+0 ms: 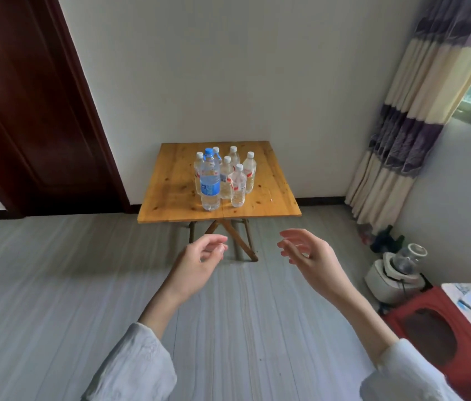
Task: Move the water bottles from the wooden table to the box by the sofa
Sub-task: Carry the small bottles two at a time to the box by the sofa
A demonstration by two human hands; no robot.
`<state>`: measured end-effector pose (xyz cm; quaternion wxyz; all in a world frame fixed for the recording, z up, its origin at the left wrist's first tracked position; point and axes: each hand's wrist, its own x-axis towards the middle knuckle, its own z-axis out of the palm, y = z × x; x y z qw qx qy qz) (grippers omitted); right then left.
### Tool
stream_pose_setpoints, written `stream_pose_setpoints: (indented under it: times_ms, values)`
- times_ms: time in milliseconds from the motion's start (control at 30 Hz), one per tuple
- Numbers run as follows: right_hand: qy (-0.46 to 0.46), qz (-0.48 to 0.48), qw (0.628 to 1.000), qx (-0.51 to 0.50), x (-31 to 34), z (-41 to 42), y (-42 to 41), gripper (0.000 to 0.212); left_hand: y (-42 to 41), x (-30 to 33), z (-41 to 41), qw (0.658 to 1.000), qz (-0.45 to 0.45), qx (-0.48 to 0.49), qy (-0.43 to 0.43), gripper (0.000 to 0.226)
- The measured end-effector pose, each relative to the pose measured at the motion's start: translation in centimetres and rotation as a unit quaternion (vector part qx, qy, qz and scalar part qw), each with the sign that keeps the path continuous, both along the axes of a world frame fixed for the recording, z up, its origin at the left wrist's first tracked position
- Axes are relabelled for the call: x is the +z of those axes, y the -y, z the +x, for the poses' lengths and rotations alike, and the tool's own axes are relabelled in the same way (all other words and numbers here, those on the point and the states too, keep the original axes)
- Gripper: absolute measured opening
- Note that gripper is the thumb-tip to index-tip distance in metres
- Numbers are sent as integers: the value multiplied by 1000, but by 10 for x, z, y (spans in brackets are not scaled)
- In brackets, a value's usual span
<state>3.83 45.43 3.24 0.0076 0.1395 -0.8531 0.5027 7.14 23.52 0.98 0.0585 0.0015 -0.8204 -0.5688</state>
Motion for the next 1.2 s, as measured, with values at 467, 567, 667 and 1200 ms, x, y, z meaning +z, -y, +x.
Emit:
stream_pose_setpoints:
  times_ms: [467,567,667,1200]
  values:
    - [46,-13,998,45,-42,-326,-1,19,-14,-53,-301,992,9,113,55,23]
    - [60,-10,997,49,-48,-385,-4,17,-17,-61,-353,989,0,130,67,31]
    - [84,3,995,58,-60,-435,0,20,-13,-76,-395,983,17,156,96,38]
    - [170,101,979,49,-141,-630,71,35,20,-157,-570,974,-51,206,84,62]
